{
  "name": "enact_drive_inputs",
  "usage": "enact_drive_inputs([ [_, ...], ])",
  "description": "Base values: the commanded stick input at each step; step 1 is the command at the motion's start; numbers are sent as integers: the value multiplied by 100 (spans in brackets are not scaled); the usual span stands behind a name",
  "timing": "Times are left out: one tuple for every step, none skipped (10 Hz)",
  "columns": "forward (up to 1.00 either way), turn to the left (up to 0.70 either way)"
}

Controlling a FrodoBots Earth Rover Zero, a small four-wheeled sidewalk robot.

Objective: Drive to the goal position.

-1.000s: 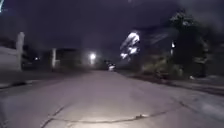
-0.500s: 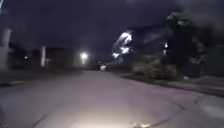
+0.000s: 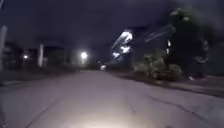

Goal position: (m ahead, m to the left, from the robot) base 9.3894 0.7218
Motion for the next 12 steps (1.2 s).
enact_drive_inputs([
  [70,0],
  [70,0],
  [70,0],
  [70,0],
  [70,0],
  [70,0],
  [70,0],
  [70,0],
  [70,0],
  [70,0],
  [70,0],
  [70,0],
])
